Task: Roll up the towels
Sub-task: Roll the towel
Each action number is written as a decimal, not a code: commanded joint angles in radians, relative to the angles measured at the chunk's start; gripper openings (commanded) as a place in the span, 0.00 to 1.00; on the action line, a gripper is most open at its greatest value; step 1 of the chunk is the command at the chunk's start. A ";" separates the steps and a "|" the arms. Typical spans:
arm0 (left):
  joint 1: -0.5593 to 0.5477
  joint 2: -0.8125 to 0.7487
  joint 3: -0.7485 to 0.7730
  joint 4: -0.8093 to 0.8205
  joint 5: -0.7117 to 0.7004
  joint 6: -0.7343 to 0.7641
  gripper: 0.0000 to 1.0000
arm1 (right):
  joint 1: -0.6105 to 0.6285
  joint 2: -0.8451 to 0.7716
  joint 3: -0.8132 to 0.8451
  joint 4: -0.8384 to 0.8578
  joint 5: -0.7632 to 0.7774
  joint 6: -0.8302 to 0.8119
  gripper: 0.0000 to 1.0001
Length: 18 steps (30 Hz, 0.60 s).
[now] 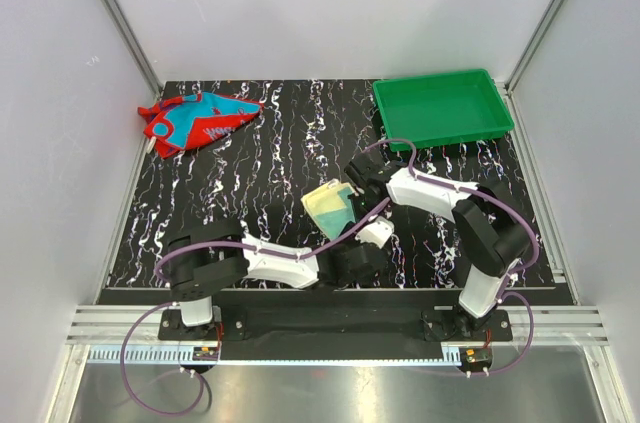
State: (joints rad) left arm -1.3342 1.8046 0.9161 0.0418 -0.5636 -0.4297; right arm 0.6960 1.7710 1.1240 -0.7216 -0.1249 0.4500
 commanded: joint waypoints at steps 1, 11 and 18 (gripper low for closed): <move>0.023 -0.013 -0.046 -0.057 -0.008 -0.012 0.74 | -0.007 -0.042 -0.026 -0.068 -0.028 -0.034 0.08; -0.057 -0.060 0.026 -0.186 -0.208 0.023 0.73 | -0.015 -0.027 -0.021 -0.067 -0.035 -0.054 0.08; -0.065 -0.080 0.007 -0.189 -0.256 0.062 0.74 | -0.020 -0.021 -0.013 -0.068 -0.042 -0.059 0.08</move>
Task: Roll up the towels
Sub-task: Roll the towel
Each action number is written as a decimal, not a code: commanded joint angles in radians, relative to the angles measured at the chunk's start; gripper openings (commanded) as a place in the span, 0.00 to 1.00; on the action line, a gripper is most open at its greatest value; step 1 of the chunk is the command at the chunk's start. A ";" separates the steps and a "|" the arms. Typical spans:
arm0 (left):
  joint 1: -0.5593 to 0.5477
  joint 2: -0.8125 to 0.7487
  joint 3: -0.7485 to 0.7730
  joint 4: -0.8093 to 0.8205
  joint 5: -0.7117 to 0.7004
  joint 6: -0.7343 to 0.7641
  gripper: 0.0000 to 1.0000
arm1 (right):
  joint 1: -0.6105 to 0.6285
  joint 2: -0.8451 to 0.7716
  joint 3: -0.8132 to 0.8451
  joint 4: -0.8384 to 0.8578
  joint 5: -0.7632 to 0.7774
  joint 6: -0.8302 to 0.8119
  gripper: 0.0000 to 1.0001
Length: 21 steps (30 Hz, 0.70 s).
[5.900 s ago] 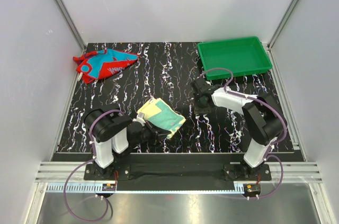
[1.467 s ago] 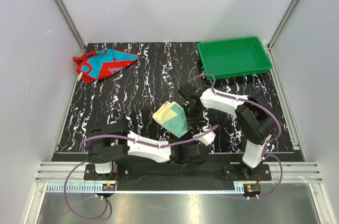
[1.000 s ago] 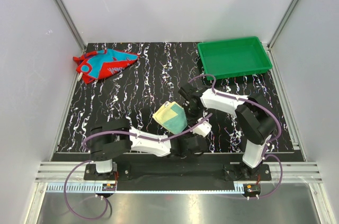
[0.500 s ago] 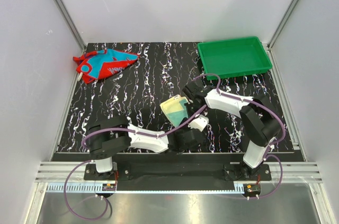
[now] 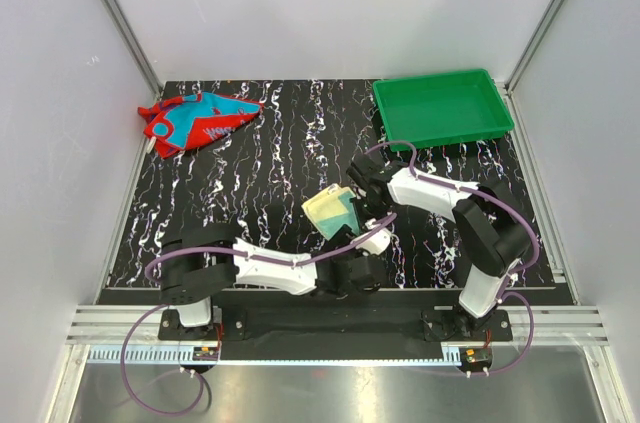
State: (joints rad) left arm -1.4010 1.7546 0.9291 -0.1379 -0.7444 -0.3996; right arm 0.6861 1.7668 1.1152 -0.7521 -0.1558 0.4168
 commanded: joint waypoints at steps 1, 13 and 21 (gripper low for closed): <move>0.007 -0.021 -0.006 0.000 -0.067 0.038 0.74 | -0.013 -0.015 -0.005 -0.036 -0.010 -0.024 0.08; -0.004 0.043 -0.016 0.089 0.094 0.108 0.54 | -0.017 -0.015 -0.005 -0.041 -0.010 -0.024 0.07; 0.043 0.053 -0.016 0.113 0.215 0.099 0.00 | -0.034 -0.030 -0.008 -0.055 -0.008 -0.024 0.07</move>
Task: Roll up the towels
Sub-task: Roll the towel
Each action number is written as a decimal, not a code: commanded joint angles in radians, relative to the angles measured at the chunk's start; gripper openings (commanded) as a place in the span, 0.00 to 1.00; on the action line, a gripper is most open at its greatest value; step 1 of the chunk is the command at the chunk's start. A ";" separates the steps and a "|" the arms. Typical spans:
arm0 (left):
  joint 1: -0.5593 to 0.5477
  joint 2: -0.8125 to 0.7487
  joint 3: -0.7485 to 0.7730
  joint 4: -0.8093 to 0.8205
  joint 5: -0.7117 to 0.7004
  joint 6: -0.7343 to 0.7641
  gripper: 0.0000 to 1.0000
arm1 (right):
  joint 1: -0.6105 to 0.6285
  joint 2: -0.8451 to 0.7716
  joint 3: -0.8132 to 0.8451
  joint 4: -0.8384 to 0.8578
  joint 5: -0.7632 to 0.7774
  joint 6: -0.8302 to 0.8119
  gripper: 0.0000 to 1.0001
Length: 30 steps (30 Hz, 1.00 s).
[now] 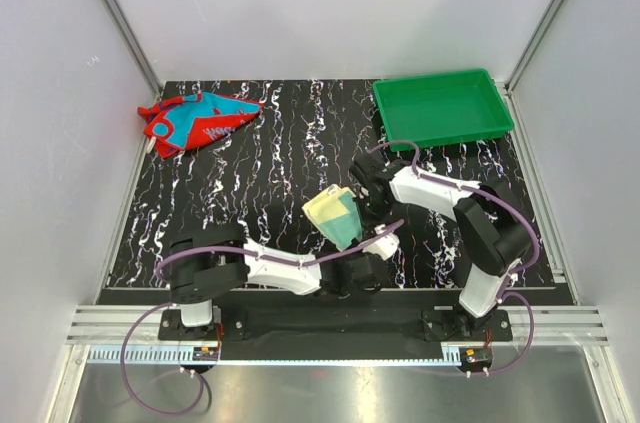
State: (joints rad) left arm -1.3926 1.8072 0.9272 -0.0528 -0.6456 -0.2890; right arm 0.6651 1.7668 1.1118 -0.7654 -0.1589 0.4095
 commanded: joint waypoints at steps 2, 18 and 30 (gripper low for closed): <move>0.059 -0.031 -0.046 0.042 0.185 -0.027 0.00 | -0.022 -0.043 -0.004 -0.041 -0.001 -0.009 0.10; 0.285 -0.069 -0.159 0.237 0.776 -0.255 0.00 | -0.159 -0.277 0.102 -0.164 0.317 0.101 0.85; 0.516 -0.170 -0.274 0.360 1.047 -0.642 0.00 | -0.163 -0.796 -0.344 0.343 0.029 0.239 0.81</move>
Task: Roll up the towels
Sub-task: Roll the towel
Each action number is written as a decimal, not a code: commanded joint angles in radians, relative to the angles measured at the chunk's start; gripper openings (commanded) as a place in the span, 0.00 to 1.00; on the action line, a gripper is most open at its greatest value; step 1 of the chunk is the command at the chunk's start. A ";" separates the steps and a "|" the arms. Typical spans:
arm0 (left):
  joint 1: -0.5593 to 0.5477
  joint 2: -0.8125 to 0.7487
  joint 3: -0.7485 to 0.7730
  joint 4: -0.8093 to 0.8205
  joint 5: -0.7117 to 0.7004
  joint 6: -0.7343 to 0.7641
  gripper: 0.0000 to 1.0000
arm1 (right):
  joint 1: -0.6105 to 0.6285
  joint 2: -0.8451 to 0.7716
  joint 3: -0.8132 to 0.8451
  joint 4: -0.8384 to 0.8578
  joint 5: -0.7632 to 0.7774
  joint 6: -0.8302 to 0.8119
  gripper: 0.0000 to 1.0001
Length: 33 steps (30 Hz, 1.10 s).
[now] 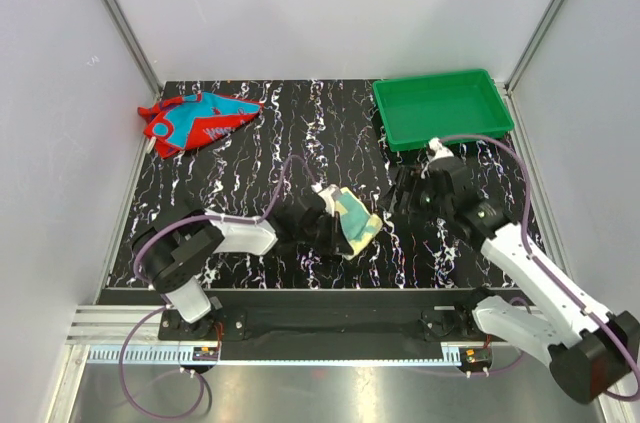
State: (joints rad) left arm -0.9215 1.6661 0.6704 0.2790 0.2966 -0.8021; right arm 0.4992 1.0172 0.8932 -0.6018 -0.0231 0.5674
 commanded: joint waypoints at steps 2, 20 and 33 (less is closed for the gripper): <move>0.070 -0.008 -0.026 0.063 0.159 -0.173 0.00 | 0.002 -0.098 -0.193 0.244 -0.138 0.115 0.79; 0.191 0.175 -0.015 0.281 0.377 -0.348 0.00 | 0.007 0.151 -0.507 0.815 -0.291 0.325 0.65; 0.204 0.239 -0.002 0.431 0.443 -0.448 0.00 | 0.021 0.343 -0.553 1.001 -0.285 0.358 0.33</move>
State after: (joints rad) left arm -0.7242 1.8896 0.6441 0.6231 0.6937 -1.2106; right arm 0.5106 1.3361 0.3523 0.3016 -0.3016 0.9131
